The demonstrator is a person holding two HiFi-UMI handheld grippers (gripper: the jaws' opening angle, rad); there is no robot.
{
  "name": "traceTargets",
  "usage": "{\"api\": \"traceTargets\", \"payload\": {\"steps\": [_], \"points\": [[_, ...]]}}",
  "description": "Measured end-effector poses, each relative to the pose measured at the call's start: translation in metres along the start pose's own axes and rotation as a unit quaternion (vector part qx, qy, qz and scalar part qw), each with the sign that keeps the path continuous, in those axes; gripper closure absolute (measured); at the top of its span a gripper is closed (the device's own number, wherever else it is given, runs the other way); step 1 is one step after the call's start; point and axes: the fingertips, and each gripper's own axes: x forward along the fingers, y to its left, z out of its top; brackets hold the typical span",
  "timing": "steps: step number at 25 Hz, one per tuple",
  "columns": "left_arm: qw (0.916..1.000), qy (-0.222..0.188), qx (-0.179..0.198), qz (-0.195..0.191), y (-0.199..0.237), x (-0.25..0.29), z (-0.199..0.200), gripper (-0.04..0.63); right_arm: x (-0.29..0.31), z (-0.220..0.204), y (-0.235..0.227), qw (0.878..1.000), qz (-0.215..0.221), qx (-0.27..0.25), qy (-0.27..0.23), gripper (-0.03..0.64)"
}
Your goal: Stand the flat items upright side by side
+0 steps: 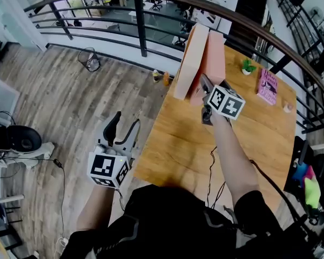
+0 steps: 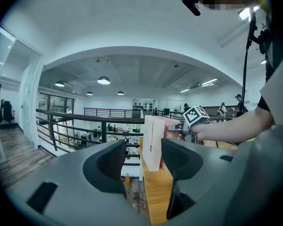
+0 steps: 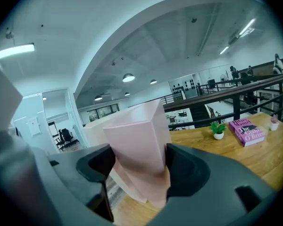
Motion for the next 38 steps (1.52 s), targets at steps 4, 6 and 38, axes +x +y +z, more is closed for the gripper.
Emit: {"api": "traceTargets", "payload": {"steps": [4, 6, 38], "points": [[1.0000, 0.006, 0.008, 0.001, 0.007, -0.001, -0.003, 0.337, -0.001, 0.001, 0.000, 1.000, 0.005, -0.006, -0.006, 0.264], [1.0000, 0.008, 0.006, 0.000, 0.011, 0.000, -0.004, 0.337, -0.003, -0.004, -0.001, 1.000, 0.022, 0.002, -0.001, 0.258], [0.9937, -0.030, -0.005, -0.108, -0.039, 0.056, 0.037, 0.345, -0.128, 0.014, 0.008, 0.994, 0.084, -0.068, -0.010, 0.296]]}}
